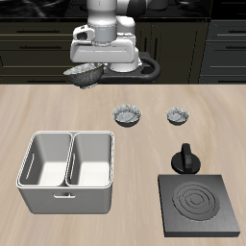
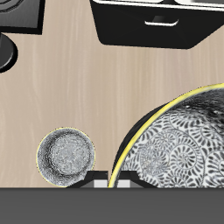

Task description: Place the largest bowl inside the left compartment of the bowl drainer

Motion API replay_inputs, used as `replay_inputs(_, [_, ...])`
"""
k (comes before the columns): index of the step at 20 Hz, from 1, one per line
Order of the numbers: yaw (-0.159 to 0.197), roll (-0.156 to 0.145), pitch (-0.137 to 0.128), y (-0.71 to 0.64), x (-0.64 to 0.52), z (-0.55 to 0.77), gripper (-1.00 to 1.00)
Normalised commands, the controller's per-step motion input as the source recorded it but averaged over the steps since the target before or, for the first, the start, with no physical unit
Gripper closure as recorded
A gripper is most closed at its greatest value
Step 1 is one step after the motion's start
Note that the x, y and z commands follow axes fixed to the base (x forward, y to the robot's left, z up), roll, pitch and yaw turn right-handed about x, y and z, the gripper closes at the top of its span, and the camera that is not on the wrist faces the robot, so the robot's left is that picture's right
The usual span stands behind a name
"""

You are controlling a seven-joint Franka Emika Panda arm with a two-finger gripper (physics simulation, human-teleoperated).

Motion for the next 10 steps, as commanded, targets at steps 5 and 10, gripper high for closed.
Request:
replay_inputs(5, [-0.014,-0.05,-0.001,-0.04,0.2,0.21,1.0])
replay_inputs(10, [-0.006,-0.034,0.001,0.03,0.31,0.36,1.0])
